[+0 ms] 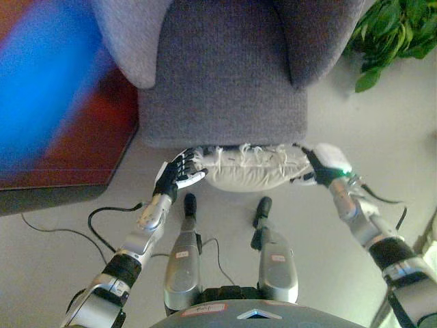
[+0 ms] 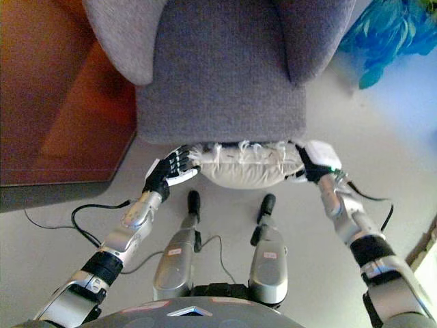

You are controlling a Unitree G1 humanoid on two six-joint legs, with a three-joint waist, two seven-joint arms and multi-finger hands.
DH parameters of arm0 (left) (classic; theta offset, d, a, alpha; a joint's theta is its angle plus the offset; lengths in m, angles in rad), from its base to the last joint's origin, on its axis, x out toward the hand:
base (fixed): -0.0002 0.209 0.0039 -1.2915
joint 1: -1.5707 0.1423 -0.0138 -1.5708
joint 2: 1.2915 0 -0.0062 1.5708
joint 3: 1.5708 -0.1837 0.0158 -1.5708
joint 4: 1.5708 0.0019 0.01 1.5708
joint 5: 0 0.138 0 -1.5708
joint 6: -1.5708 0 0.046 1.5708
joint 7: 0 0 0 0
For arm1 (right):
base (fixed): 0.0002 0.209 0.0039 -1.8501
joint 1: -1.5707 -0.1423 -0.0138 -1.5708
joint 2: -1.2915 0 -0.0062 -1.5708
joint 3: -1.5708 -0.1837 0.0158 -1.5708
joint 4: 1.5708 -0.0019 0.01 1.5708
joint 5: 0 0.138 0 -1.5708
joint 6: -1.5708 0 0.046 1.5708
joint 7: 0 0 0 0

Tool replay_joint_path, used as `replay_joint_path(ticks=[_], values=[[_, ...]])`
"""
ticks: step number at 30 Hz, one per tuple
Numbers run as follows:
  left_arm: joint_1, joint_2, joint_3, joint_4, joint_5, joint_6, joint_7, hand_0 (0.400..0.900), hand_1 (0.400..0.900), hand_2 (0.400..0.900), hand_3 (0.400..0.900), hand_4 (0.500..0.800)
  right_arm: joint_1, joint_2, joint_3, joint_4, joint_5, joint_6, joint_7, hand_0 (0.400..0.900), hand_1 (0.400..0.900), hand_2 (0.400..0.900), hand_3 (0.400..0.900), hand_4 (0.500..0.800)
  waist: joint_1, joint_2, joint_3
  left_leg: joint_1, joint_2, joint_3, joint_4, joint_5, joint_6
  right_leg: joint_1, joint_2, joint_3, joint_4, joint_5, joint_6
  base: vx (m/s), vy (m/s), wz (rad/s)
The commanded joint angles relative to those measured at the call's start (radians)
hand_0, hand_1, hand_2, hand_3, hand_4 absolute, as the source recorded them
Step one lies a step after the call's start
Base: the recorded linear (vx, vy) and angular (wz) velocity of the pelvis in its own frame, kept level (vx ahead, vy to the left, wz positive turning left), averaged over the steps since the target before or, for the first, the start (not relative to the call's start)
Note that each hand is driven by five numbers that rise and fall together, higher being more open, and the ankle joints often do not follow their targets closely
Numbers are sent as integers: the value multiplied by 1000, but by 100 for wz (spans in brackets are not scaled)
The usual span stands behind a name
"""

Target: Pick up the pillow and put it on the sofa.

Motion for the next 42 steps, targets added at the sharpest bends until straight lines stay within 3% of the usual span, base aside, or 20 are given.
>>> replay_joint_path(ticks=[1, 11, 19, 23, 24, 29, 33, 42], values=[[-112, 17, 61, -72, -5, -105, 55, 900, 900, 900, 900, 800, -95, -32, 53, -26, -73, -20, -82, 900, 900, 900, 900, 800, 7, -24, -20, 22, 14, 24, 31, -89, -4, -102, -94, 66, 162, -18, 93, -63, 3, -11], [-202, 3, 63, -64, -12, -128, 113, 900, 900, 900, 900, 800, -199, 7, 69, 47, -6, -17, -137, 900, 900, 900, 900, 800, -2, -10, 64, -176, -18, 38, 148, -109, -3, -283, -113, 118, 268, -9, 107, -68, 11, -2], [-236, 12, 62, -89, -17, -135, 132, 900, 900, 900, 900, 800, -261, 0, 78, 58, 20, -13, -155, 900, 900, 900, 900, 800, -7, -1, 74, -344, -35, 32, 254, -143, -8, -418, -124, 143, 359, -40, 107, -19, -5, 2], [-256, 11, 68, -107, -25, -144, 151, 900, 900, 900, 900, 800, -307, -6, 66, 74, 14, 0, -204, 900, 900, 900, 900, 800, -5, 8, 74, -449, -37, 30, 315, -157, -9, -504, -130, 154, 409, -60, 105, -28, -1, 2], [-268, 16, 62, -119, -20, -151, 164, 900, 900, 900, 900, 800, -334, -7, 61, 86, 2, 5, -248, 900, 900, 900, 900, 800, -2, 15, 74, -498, -37, 31, 341, -162, -8, -544, -134, 161, 431, -69, 104, 0, 0, 0], [-297, 35, 56, -144, -29, -155, 177, 900, 900, 900, 900, 800, -419, -20, 97, 111, 9, 14, -236, 900, 900, 900, 900, 800, 5, 18, 74, -623, -40, 22, 427, -184, -8, -659, -136, 181, 511, -97, 97, -26, -4, 3], [-311, 47, 62, -153, -37, -145, 176, 900, 900, 900, 900, 800, -480, -32, 137, 109, 39, 14, -182, 900, 900, 900, 900, 800, 13, 13, 74, -702, -41, 11, 468, -193, -8, -735, -134, 184, 549, -108, 91, 0, 0, 0], [-327, 59, 72, -184, -56, -144, 188, 900, 900, 900, 900, 800, -593, -37, 178, 144, 61, 20, -174, 900, 900, 900, 900, 800, 30, 11, 74, -809, -52, -13, 518, -197, -10, -846, -133, 189, 604, -135, 82, -4, -7, 1]])
